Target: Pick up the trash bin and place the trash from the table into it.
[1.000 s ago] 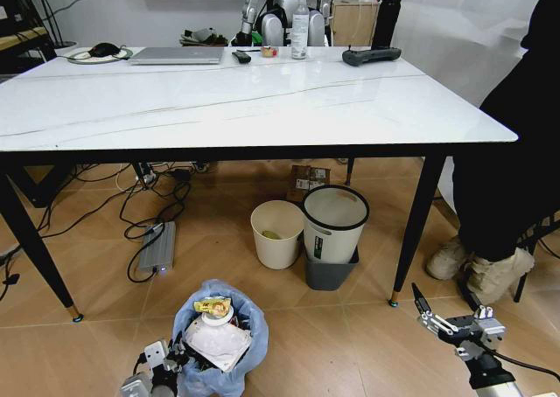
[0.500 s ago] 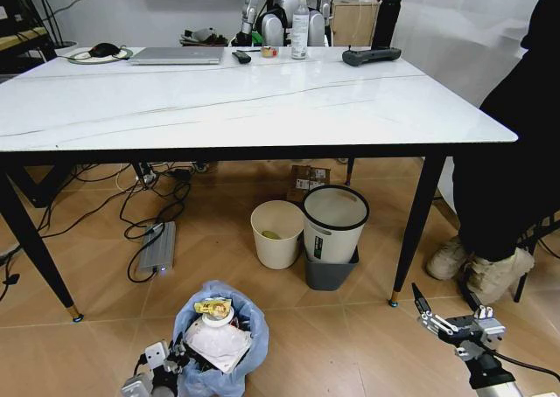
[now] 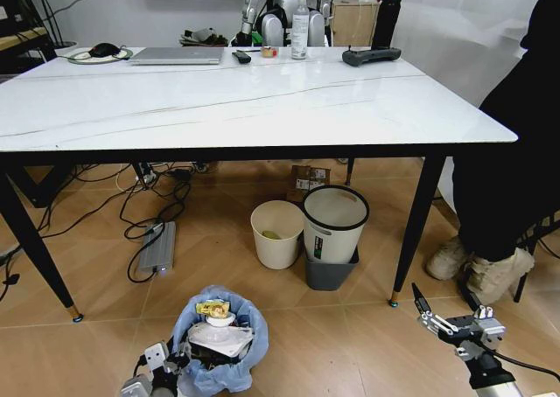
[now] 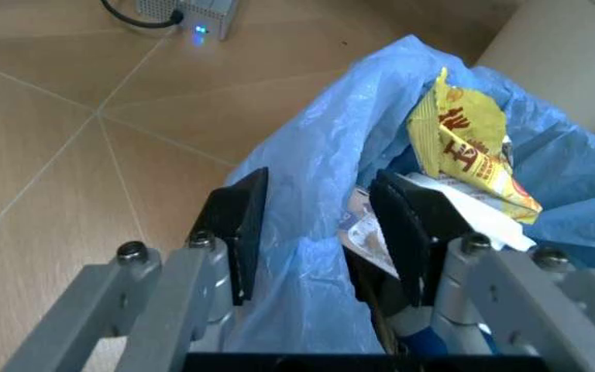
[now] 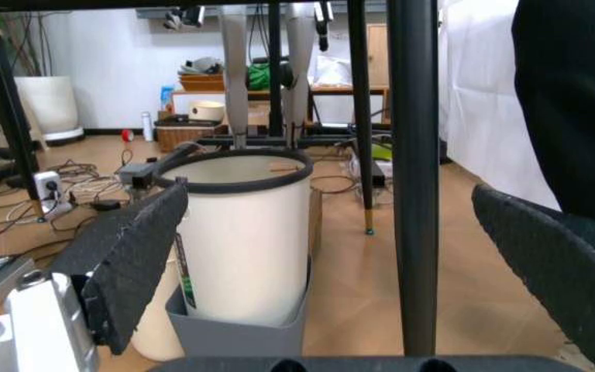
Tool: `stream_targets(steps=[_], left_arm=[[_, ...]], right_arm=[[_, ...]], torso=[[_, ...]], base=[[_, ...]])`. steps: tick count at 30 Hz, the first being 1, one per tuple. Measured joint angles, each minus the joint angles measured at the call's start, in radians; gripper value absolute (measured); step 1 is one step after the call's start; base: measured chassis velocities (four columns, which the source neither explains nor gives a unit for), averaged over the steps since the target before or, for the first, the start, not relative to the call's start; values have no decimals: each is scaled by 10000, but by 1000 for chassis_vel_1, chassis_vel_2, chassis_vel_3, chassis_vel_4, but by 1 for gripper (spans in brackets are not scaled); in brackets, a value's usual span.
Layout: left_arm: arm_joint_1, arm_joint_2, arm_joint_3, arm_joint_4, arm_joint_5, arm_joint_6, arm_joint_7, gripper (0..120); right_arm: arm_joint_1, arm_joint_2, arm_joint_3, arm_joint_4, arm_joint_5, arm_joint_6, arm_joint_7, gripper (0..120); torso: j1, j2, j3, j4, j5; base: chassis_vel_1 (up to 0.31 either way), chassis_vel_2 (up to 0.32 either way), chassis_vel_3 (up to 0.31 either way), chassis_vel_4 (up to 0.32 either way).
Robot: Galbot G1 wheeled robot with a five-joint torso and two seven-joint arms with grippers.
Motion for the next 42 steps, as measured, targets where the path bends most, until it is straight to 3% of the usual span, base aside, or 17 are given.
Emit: stream_targets(steps=[5, 9, 16, 21, 23, 27, 35, 42], left_arm=[[623, 166, 13, -592, 45, -198, 6, 57], [1626, 424, -112, -1489, 69, -769, 63, 77], [2122, 465, -226, -2198, 460, -1673, 233, 98], [2170, 380, -230, -2556, 2237, -3922, 832, 110], [2205, 378, -199, -2628, 2418, -4274, 906, 111], [2456, 292, -2, -2886, 3045, -6302, 1055, 115], [2484, 249, -16, -2886, 3135, -6634, 1028, 112], [2474, 246, -18, -2868, 3125, -6592, 1013, 101]], right_arm=[[0, 0, 0, 0, 0, 0, 0, 100], [0, 0, 0, 0, 0, 0, 0, 100], [0, 0, 0, 0, 0, 0, 0, 100], [0, 0, 0, 0, 0, 0, 0, 100], [0, 0, 0, 0, 0, 0, 0, 100], [0, 0, 0, 0, 0, 0, 0, 100], [0, 0, 0, 0, 0, 0, 0, 100], [0, 0, 0, 0, 0, 0, 0, 100]], torso=[[0, 1, 1, 0, 2], [0, 3, 1, 2, 3], [0, 3, 1, 1, 0], [0, 3, 2, 0, 0], [0, 3, 2, 0, 1], [0, 3, 2, 0, 2], [1, 3, 2, 0, 0], [1, 3, 3, 1, 1]], base=[[0, 0, 0, 0], [0, 0, 0, 0], [0, 0, 0, 0], [0, 0, 0, 0], [0, 0, 0, 0], [0, 0, 0, 0], [0, 0, 0, 0], [0, 0, 0, 0]])
